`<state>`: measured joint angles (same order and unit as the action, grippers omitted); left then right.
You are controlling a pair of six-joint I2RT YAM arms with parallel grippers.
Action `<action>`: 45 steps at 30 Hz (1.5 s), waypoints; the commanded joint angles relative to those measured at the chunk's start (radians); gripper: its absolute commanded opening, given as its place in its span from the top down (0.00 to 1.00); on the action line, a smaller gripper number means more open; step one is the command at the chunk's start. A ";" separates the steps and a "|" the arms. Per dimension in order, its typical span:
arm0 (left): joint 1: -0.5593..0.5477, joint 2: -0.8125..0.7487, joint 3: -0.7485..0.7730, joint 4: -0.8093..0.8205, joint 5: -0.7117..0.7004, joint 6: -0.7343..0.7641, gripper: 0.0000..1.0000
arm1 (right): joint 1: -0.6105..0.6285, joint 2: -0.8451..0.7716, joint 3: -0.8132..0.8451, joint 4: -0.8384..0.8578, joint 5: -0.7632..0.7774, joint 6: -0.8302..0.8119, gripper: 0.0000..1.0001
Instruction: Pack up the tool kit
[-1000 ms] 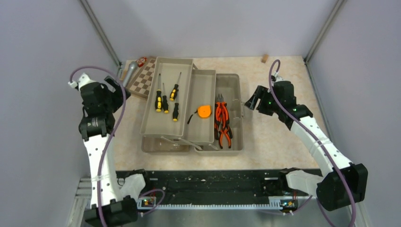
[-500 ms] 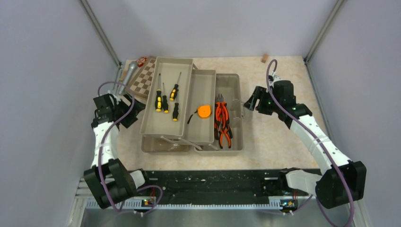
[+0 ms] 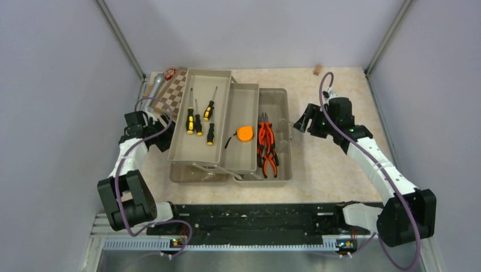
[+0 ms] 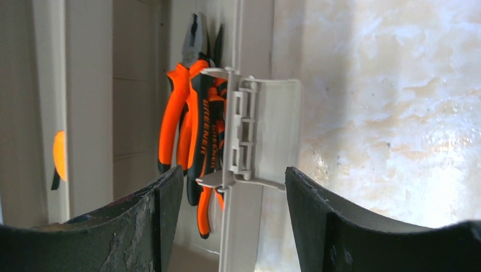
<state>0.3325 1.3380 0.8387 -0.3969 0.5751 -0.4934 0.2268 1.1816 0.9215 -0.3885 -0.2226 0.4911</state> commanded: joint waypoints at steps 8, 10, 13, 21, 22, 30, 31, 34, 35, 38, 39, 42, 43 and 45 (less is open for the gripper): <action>-0.104 -0.041 0.045 0.000 -0.173 0.043 0.61 | -0.021 0.008 -0.050 0.067 0.017 0.022 0.35; -0.107 -0.070 0.066 -0.019 -0.196 0.053 0.69 | -0.021 0.012 -0.045 0.068 0.017 0.017 0.35; -0.118 -0.107 0.111 -0.064 -0.222 0.079 0.79 | -0.021 0.020 -0.042 0.075 0.015 0.015 0.35; -0.170 -0.204 0.257 -0.165 -0.335 0.116 0.98 | -0.021 0.035 -0.044 0.084 0.047 0.015 0.35; -0.184 -0.212 0.274 -0.178 -0.356 0.121 0.99 | -0.020 0.034 -0.046 0.084 0.058 0.015 0.35; -0.356 -0.212 0.464 -0.288 -0.561 0.142 1.00 | -0.020 0.021 -0.083 0.086 0.118 0.025 0.35; -0.389 -0.207 0.491 -0.303 -0.614 0.139 1.00 | -0.021 0.019 -0.093 0.088 0.123 0.032 0.35; -0.485 -0.177 0.568 -0.350 -0.717 0.125 1.00 | -0.020 0.009 -0.127 0.087 0.173 0.071 0.35; -0.517 -0.168 0.590 -0.361 -0.754 0.121 1.00 | -0.020 0.003 -0.138 0.084 0.192 0.083 0.35; -0.622 -0.127 0.670 -0.407 -0.881 0.113 1.00 | -0.021 -0.016 -0.167 0.088 0.217 0.111 0.35; -0.657 -0.109 0.698 -0.425 -0.931 0.114 1.00 | -0.021 -0.022 -0.174 0.089 0.218 0.115 0.35; -0.778 -0.046 0.788 -0.480 -1.082 0.124 1.00 | -0.021 -0.032 -0.184 0.087 0.238 0.115 0.35; -0.829 -0.021 0.820 -0.497 -1.126 0.126 1.00 | -0.020 -0.034 -0.188 0.088 0.228 0.113 0.35; -0.897 0.026 0.881 -0.529 -1.210 0.130 1.00 | -0.021 -0.046 -0.207 0.103 0.175 0.106 0.35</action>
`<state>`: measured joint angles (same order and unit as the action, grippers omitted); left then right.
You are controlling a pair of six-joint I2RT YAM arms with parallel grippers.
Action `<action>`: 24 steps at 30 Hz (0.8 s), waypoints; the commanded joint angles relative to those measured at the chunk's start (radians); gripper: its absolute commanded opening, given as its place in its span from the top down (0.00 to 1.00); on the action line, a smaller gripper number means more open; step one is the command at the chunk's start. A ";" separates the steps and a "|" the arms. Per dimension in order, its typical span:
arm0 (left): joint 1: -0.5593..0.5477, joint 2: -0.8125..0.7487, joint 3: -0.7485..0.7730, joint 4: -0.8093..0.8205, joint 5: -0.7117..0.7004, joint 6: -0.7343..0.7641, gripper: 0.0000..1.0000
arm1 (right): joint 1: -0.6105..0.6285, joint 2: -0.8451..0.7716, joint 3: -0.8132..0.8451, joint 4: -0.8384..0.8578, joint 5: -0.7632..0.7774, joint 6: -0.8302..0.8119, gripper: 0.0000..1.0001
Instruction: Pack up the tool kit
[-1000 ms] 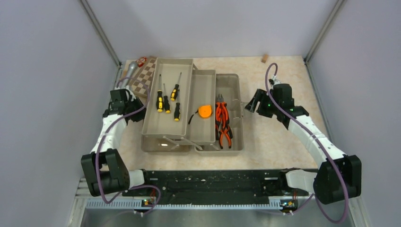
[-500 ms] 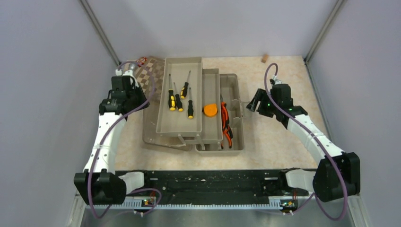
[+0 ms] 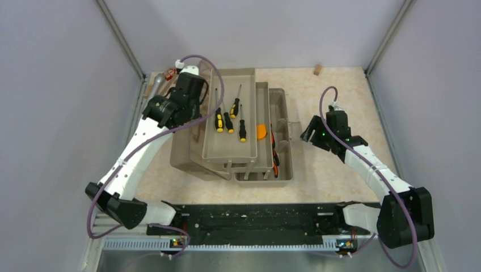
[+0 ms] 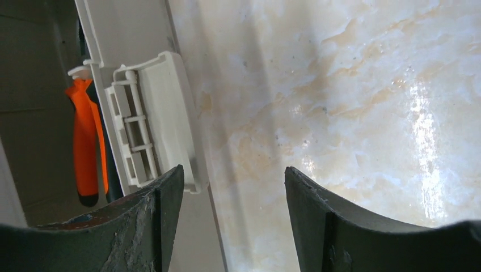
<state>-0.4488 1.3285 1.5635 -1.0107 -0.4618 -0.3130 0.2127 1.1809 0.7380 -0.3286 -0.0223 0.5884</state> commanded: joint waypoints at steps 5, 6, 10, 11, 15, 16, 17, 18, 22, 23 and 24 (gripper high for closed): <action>-0.264 0.147 0.281 0.050 -0.332 -0.013 1.00 | -0.007 -0.097 -0.075 0.087 -0.119 -0.003 0.36; -0.291 0.179 0.311 0.047 -0.349 -0.005 1.00 | -0.006 -0.108 -0.080 0.095 -0.140 -0.002 0.36; -0.385 0.292 0.435 0.017 -0.421 0.028 1.00 | -0.005 -0.158 -0.107 0.112 -0.174 0.005 0.36; -0.406 0.323 0.469 0.008 -0.437 0.035 1.00 | -0.005 -0.173 -0.113 0.117 -0.179 0.007 0.36; -0.491 0.425 0.576 0.005 -0.498 0.079 1.00 | -0.005 -0.228 -0.141 0.150 -0.207 0.028 0.36; -0.511 0.447 0.594 0.009 -0.503 0.088 1.00 | -0.005 -0.247 -0.150 0.156 -0.206 0.038 0.36; -0.526 0.467 0.608 0.014 -0.508 0.095 1.00 | -0.005 -0.263 -0.159 0.159 -0.201 0.047 0.36; -0.542 0.485 0.619 0.019 -0.509 0.102 1.00 | -0.005 -0.277 -0.165 0.161 -0.193 0.054 0.36; -0.606 0.544 0.648 0.055 -0.507 0.122 1.00 | -0.005 -0.366 -0.204 0.166 -0.126 0.083 0.36; -0.621 0.555 0.648 0.067 -0.504 0.129 1.00 | -0.005 -0.393 -0.215 0.161 -0.100 0.095 0.36; -0.636 0.566 0.649 0.080 -0.503 0.133 1.00 | -0.005 -0.421 -0.226 0.154 -0.070 0.104 0.36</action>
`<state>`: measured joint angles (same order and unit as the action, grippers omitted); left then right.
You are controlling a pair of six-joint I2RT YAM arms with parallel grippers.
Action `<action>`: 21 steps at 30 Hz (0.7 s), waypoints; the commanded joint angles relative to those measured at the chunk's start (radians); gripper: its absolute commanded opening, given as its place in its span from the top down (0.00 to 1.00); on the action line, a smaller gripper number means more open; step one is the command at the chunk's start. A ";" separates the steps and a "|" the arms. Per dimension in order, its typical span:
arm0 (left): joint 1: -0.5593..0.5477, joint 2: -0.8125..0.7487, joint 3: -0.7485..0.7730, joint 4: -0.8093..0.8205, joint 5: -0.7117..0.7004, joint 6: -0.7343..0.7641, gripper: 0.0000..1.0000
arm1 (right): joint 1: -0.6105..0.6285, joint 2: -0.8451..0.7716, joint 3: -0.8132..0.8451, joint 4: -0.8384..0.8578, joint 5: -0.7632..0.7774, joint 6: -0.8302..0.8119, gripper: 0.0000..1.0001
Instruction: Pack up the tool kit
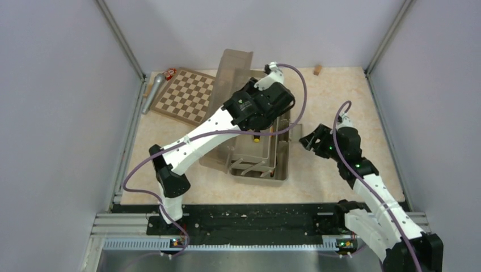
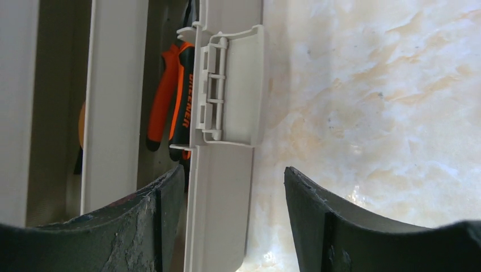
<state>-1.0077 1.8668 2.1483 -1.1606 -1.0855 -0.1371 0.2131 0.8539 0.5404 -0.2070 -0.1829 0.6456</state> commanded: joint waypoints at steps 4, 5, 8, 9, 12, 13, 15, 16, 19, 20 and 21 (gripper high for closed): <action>-0.135 0.074 0.060 0.288 0.110 -0.017 1.00 | -0.005 -0.188 -0.078 0.012 0.172 0.088 0.36; -0.150 0.086 0.060 0.301 0.108 -0.008 0.98 | -0.004 -0.207 -0.090 0.009 0.178 0.099 0.36; -0.193 0.120 0.058 0.345 0.093 0.022 0.89 | -0.005 -0.253 -0.124 0.006 0.208 0.126 0.36; -0.206 0.130 0.054 0.364 0.087 0.035 0.86 | -0.004 -0.262 -0.135 0.007 0.215 0.133 0.36; -0.242 0.159 0.043 0.410 0.073 0.072 0.80 | -0.003 -0.287 -0.164 0.011 0.229 0.154 0.36; -0.252 0.167 0.038 0.427 0.070 0.082 0.78 | -0.004 -0.299 -0.176 0.015 0.233 0.159 0.36; -0.274 0.177 0.021 0.471 0.070 0.107 0.72 | -0.004 -0.315 -0.198 0.034 0.236 0.164 0.36; -0.289 0.181 0.013 0.493 0.073 0.121 0.68 | -0.004 -0.321 -0.209 0.048 0.235 0.162 0.36; -0.323 0.200 0.010 0.542 0.084 0.164 0.53 | -0.004 -0.329 -0.225 0.067 0.240 0.156 0.36; -0.334 0.206 0.012 0.558 0.086 0.183 0.47 | -0.004 -0.328 -0.227 0.071 0.241 0.152 0.36; -0.344 0.209 0.016 0.575 0.089 0.193 0.42 | -0.004 -0.325 -0.229 0.073 0.241 0.148 0.36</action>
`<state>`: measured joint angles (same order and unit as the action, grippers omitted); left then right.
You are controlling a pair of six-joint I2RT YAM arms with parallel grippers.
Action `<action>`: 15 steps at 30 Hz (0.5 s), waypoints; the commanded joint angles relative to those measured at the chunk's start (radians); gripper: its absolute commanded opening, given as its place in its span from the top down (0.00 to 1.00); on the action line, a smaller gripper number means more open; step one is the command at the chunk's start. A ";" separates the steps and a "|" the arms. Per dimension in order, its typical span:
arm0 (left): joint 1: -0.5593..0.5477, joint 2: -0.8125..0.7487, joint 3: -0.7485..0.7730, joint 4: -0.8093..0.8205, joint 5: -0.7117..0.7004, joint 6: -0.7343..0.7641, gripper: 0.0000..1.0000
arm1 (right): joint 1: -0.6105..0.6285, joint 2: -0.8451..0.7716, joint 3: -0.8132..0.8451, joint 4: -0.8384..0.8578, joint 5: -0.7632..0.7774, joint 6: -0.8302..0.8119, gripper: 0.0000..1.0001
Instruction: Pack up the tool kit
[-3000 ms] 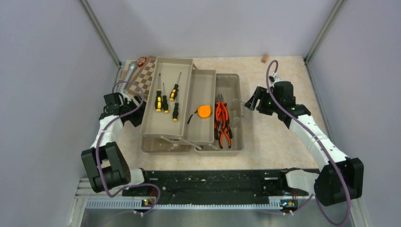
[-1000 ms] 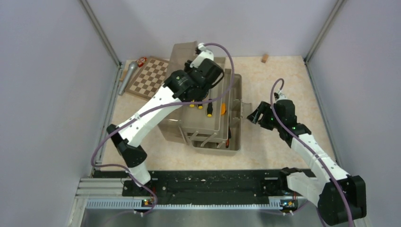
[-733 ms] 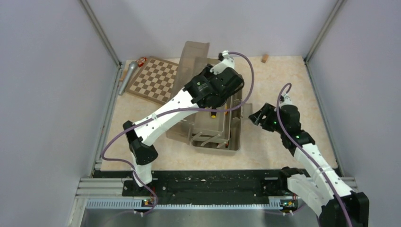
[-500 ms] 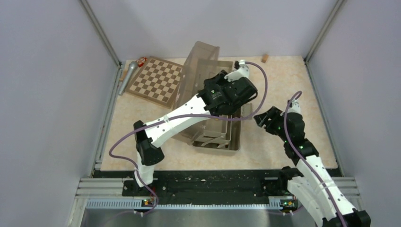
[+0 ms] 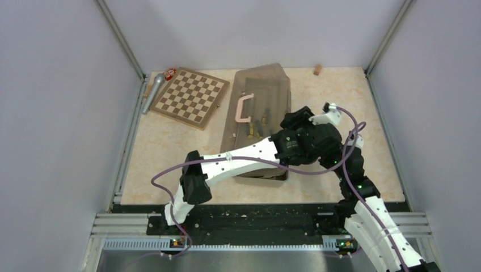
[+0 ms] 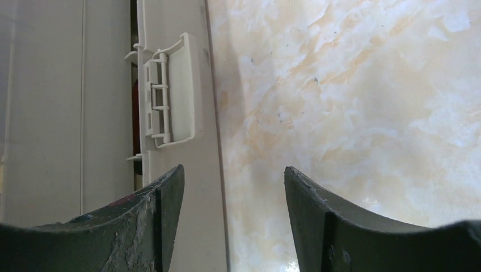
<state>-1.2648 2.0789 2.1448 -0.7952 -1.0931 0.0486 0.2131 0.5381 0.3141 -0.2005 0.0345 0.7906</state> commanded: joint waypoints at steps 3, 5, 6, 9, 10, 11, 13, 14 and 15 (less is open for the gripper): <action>-0.106 -0.007 0.037 0.233 0.123 0.017 0.32 | -0.003 -0.007 -0.010 0.071 0.033 -0.007 0.35; -0.114 -0.023 0.054 0.233 0.149 0.014 0.29 | -0.003 -0.010 -0.013 0.063 0.043 -0.010 0.36; -0.117 -0.039 0.060 0.234 0.163 0.008 0.28 | -0.003 -0.011 -0.014 0.060 0.046 -0.013 0.36; -0.117 -0.105 0.046 0.239 0.189 -0.011 0.24 | -0.004 -0.012 -0.013 0.051 0.053 -0.024 0.35; -0.116 -0.130 0.033 0.243 0.188 -0.013 0.22 | -0.004 -0.012 -0.012 0.050 0.051 -0.031 0.35; -0.113 -0.153 0.018 0.241 0.187 -0.014 0.20 | -0.003 -0.008 -0.007 0.050 0.046 -0.037 0.35; -0.095 -0.209 -0.014 0.216 0.194 -0.043 0.18 | -0.004 0.008 0.008 0.048 0.029 -0.057 0.35; -0.073 -0.233 -0.028 0.188 0.205 -0.077 0.17 | -0.003 0.019 0.018 0.043 0.017 -0.070 0.35; -0.049 -0.262 -0.042 0.151 0.225 -0.123 0.17 | -0.005 0.036 0.031 0.040 0.004 -0.081 0.35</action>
<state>-1.3727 1.9991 2.1262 -0.6285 -0.9016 0.0372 0.2131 0.5438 0.3073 -0.1795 0.0616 0.7643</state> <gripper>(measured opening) 0.821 0.649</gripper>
